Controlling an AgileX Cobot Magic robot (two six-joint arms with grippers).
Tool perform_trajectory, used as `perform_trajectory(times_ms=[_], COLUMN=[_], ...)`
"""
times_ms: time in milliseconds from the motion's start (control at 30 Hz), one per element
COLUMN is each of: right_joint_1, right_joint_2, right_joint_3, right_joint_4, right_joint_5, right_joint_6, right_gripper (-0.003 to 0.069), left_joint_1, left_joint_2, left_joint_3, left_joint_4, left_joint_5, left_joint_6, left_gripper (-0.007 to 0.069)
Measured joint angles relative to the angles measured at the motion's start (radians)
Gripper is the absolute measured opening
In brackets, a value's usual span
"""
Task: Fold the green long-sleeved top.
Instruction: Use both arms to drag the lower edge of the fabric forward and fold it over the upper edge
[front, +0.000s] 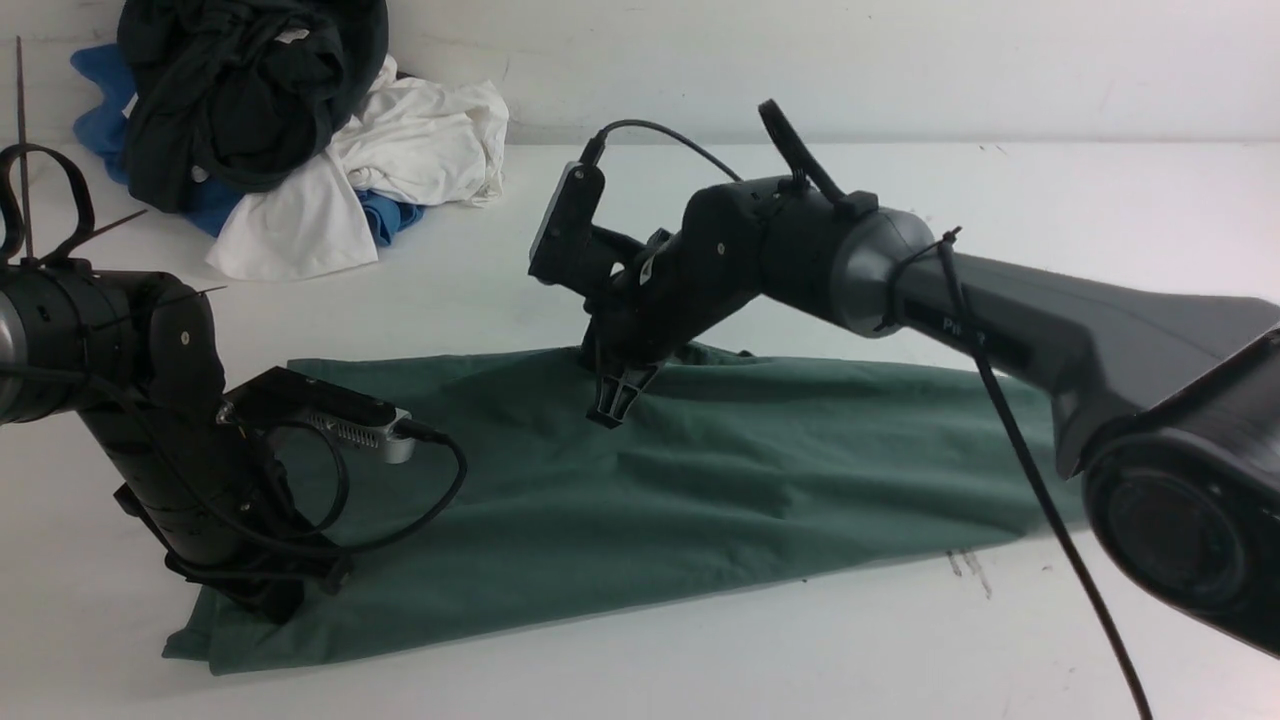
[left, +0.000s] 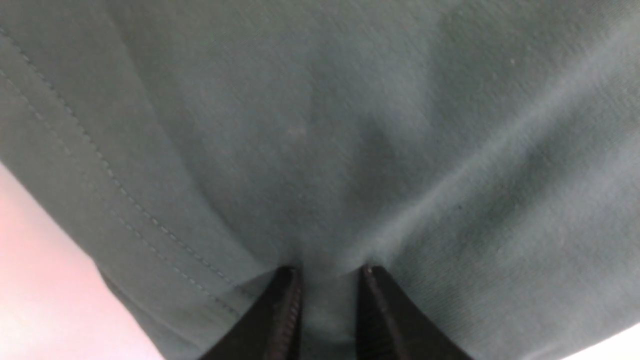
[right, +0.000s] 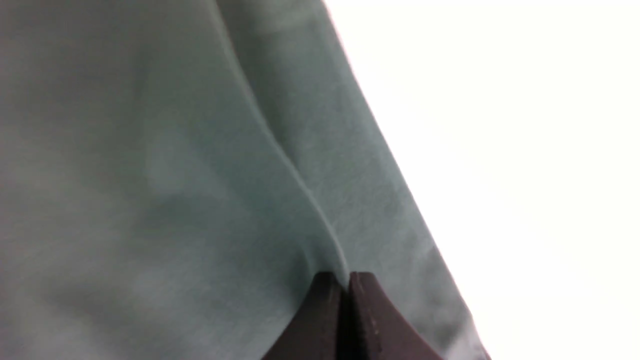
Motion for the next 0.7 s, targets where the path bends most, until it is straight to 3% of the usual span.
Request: perform_trajectory(times_ms=[267, 467, 500, 600, 700], right_joint_1=[0.000, -0.004, -0.009, -0.024, -0.044], right_joint_2=[0.020, -0.002, -0.037, -0.130, -0.214], right_joint_3=[-0.003, -0.003, -0.002, -0.002, -0.004], right_joint_4=[-0.025, -0.035, -0.057, -0.089, -0.102], right_joint_5=[-0.028, 0.028, 0.091, 0.223, 0.369], right_joint_6=[0.048, 0.166, 0.216, 0.289, 0.341], right_gripper=[0.0022, 0.0159, 0.0227, 0.0313, 0.0347], left_joint_1=[0.000, 0.000, 0.000, 0.000, 0.000], left_joint_2=[0.000, 0.000, 0.000, 0.000, 0.000], left_joint_3=[0.000, 0.000, 0.000, 0.000, 0.000], left_joint_4=[0.000, 0.000, 0.000, 0.000, 0.000], left_joint_5=[0.003, 0.005, 0.005, 0.005, 0.005], left_joint_6=[0.000, 0.000, 0.000, 0.000, 0.000], left_gripper=[0.0154, 0.0154, 0.0154, 0.0154, 0.0154])
